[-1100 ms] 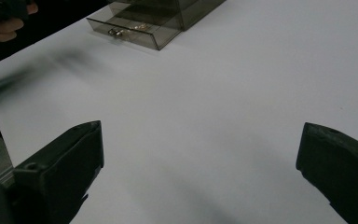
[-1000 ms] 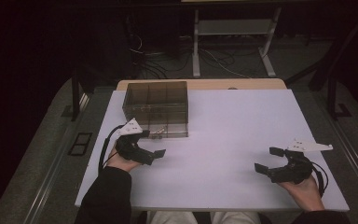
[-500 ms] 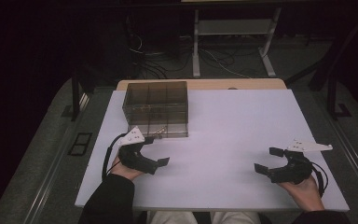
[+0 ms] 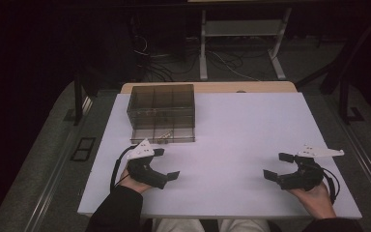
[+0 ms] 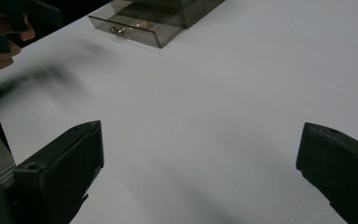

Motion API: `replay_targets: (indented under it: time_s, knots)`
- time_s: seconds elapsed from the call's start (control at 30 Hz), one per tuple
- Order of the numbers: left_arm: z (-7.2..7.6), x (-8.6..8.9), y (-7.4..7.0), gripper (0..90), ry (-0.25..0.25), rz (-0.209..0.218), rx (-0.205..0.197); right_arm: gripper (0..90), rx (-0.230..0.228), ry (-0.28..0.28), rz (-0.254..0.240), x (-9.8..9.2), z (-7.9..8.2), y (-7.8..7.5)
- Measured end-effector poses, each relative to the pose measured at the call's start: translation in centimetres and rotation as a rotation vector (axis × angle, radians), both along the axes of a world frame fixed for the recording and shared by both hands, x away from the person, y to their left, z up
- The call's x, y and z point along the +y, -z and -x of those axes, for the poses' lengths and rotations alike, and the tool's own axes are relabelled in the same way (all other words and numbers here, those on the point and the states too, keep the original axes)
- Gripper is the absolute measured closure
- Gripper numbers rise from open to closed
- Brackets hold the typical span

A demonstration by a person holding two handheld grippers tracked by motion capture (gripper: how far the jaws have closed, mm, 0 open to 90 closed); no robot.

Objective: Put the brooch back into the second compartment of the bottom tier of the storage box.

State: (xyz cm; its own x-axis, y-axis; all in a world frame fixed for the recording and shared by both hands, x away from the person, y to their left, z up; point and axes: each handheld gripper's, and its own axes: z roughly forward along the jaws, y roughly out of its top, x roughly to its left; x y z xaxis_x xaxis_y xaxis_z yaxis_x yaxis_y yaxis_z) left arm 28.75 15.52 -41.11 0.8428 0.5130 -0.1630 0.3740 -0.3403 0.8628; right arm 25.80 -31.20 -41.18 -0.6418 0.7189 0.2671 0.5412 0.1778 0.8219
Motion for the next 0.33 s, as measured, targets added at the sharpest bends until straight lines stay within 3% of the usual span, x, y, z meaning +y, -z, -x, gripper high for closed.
replay_targets:
  time_s: [0.33]
  knots:
    - [0.34,-0.41,0.89,0.0,0.005,-0.003,0.003,0.4,-0.001,-0.004,0.001,0.03,-0.02,0.06]
